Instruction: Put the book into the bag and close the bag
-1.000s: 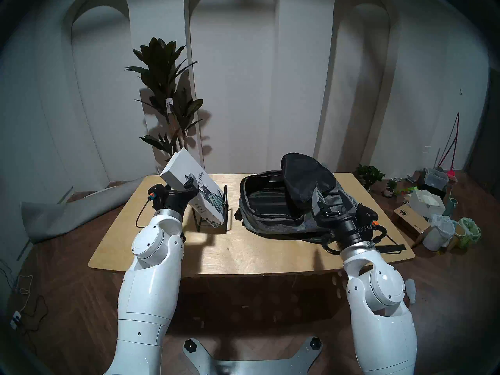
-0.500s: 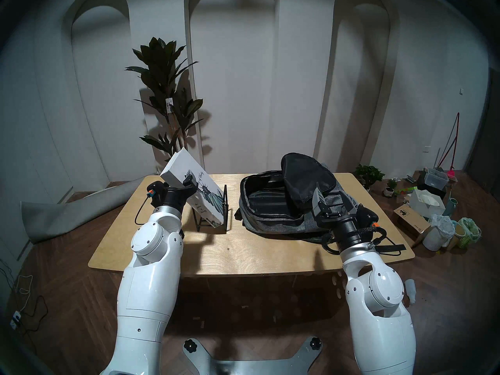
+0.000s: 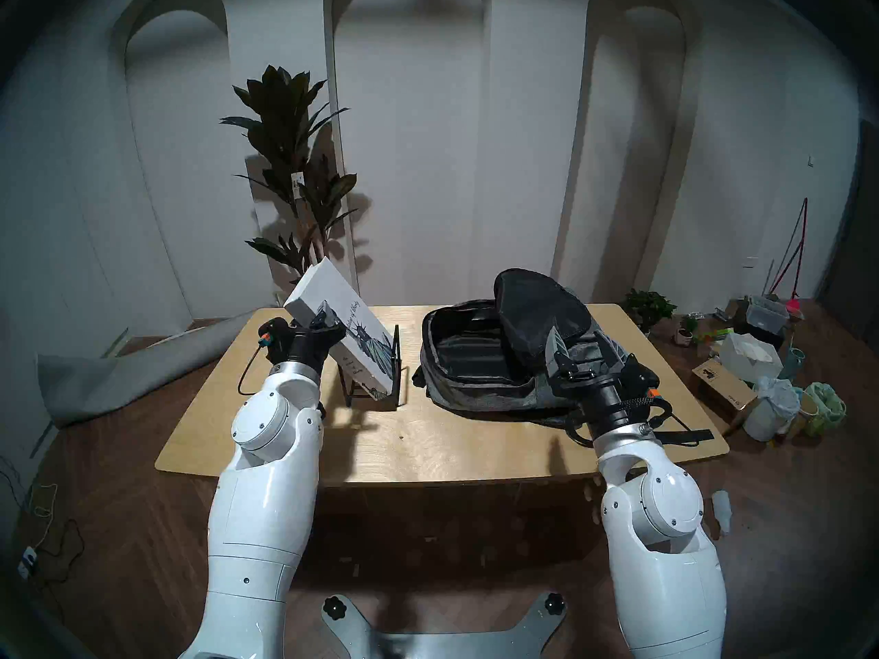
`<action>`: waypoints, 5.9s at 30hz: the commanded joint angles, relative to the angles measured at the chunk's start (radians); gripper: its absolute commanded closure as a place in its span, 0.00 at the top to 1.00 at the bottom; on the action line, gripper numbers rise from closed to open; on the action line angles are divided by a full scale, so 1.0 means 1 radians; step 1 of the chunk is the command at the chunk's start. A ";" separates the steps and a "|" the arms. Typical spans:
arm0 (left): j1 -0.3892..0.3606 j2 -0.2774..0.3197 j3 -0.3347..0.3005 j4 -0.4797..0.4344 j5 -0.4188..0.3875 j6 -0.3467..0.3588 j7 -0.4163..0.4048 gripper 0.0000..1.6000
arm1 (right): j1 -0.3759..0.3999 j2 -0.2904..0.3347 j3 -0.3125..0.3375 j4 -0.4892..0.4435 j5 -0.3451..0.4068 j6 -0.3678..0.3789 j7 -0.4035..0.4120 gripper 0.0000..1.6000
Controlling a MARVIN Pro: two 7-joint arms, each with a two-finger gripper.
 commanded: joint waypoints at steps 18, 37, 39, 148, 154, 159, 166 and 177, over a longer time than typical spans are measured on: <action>0.021 -0.021 0.010 -0.139 -0.041 -0.030 -0.036 0.00 | 0.015 -0.008 -0.003 -0.009 0.006 -0.012 -0.002 1.00; 0.077 -0.017 0.017 -0.386 0.031 0.006 0.032 0.00 | 0.042 0.012 0.027 -0.010 -0.010 0.048 -0.026 1.00; 0.074 -0.021 0.023 -0.390 0.037 0.006 0.042 0.00 | 0.051 0.018 0.034 -0.011 -0.006 0.065 -0.025 1.00; -0.344 -0.242 0.504 0.413 -0.162 -0.501 0.482 0.00 | 0.235 0.236 0.379 0.072 0.065 0.307 0.052 1.00; -0.356 -0.251 0.514 0.443 -0.191 -0.529 0.478 0.00 | 0.238 0.241 0.380 0.075 0.053 0.303 0.060 1.00; -0.368 -0.259 0.539 0.475 -0.211 -0.555 0.478 0.00 | 0.241 0.242 0.382 0.079 0.046 0.299 0.066 1.00; -0.389 -0.273 0.580 0.523 -0.230 -0.596 0.487 0.00 | 0.250 0.246 0.390 0.092 0.041 0.292 0.078 1.00; -0.422 -0.298 0.622 0.605 -0.237 -0.663 0.511 0.00 | 0.257 0.256 0.415 0.117 0.048 0.278 0.103 1.00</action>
